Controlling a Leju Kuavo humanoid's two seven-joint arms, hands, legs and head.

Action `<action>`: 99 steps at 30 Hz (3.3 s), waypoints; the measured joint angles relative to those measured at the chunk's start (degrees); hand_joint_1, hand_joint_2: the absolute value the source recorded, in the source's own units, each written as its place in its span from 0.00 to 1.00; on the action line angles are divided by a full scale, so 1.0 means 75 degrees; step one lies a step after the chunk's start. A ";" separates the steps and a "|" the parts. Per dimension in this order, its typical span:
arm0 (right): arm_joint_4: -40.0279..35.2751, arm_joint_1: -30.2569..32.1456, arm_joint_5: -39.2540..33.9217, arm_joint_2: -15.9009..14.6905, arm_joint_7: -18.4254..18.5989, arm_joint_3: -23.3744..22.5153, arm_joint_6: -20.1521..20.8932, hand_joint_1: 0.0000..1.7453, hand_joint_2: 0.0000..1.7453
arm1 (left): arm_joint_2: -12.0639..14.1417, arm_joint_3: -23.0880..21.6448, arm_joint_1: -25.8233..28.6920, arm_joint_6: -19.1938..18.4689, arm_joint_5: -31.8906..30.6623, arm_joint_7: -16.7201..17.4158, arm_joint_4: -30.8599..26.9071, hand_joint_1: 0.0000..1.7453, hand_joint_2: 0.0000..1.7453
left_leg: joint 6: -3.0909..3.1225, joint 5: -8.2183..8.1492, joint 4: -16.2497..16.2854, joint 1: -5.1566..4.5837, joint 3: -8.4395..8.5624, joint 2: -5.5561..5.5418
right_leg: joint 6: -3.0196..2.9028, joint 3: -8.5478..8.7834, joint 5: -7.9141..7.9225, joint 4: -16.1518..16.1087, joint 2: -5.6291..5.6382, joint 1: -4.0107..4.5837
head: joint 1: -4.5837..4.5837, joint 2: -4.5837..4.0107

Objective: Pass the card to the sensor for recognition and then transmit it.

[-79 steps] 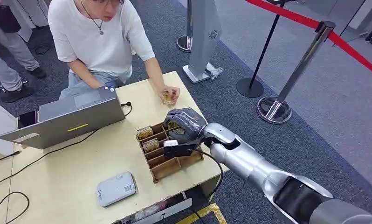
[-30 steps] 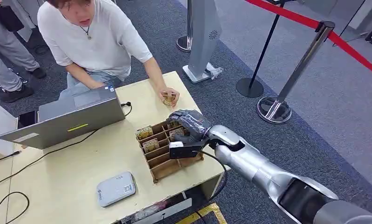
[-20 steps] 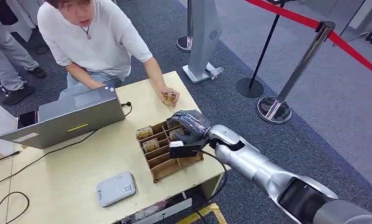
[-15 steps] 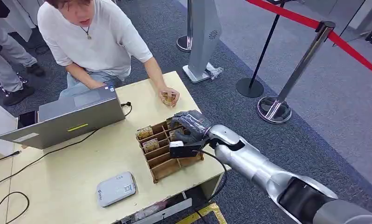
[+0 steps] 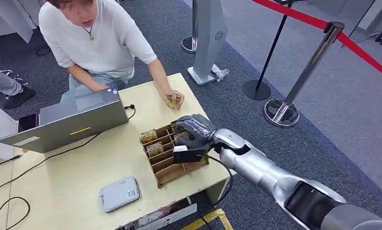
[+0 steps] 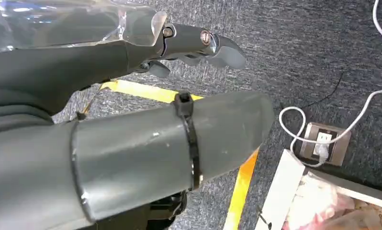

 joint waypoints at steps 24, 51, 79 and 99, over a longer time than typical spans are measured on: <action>0.0023 0.0000 -0.0017 0.0000 0.0026 0.0041 0.0006 0.55 1.00 | 0.0000 0.0090 0.0003 0.0020 0.0026 0.0000 0.0000 0.00 0.00 | 0.0000 0.0000 0.0000 0.0000 0.0000 0.0000 | 0.0000 -0.0002 0.0000 0.0000 0.0000 0.0000 | 0.0000 0.0000; 0.0017 0.0133 -0.0035 -0.0003 0.0140 0.0058 -0.0003 0.95 1.00 | 0.0003 0.0099 0.0005 0.0017 0.0026 -0.0012 0.0000 0.00 0.00 | 0.0002 -0.0002 0.0000 0.0000 0.0000 0.0000 | 0.0000 -0.0003 0.0000 0.0000 0.0000 0.0000 | 0.0000 0.0000; -0.0236 0.0167 -0.0108 -0.0099 0.0090 0.0020 -0.0478 1.00 1.00 | 0.0006 0.0099 0.0001 -0.0012 0.0009 -0.0088 0.0000 0.00 0.00 | 0.0003 -0.0002 0.0001 -0.0001 0.0001 0.0002 | 0.0000 -0.0003 0.0000 0.0000 0.0001 0.0000 | 0.0000 0.0000; -0.1137 0.0139 0.0577 0.0070 -0.0160 -0.0216 -0.1728 1.00 1.00 | -0.0003 0.0105 0.0001 0.0137 0.0140 -0.0091 0.0000 0.00 0.00 | 0.0003 -0.0002 0.0001 0.0000 -0.0004 0.0000 | 0.0000 -0.0004 0.0000 0.0000 -0.0001 0.0000 | 0.0000 0.0000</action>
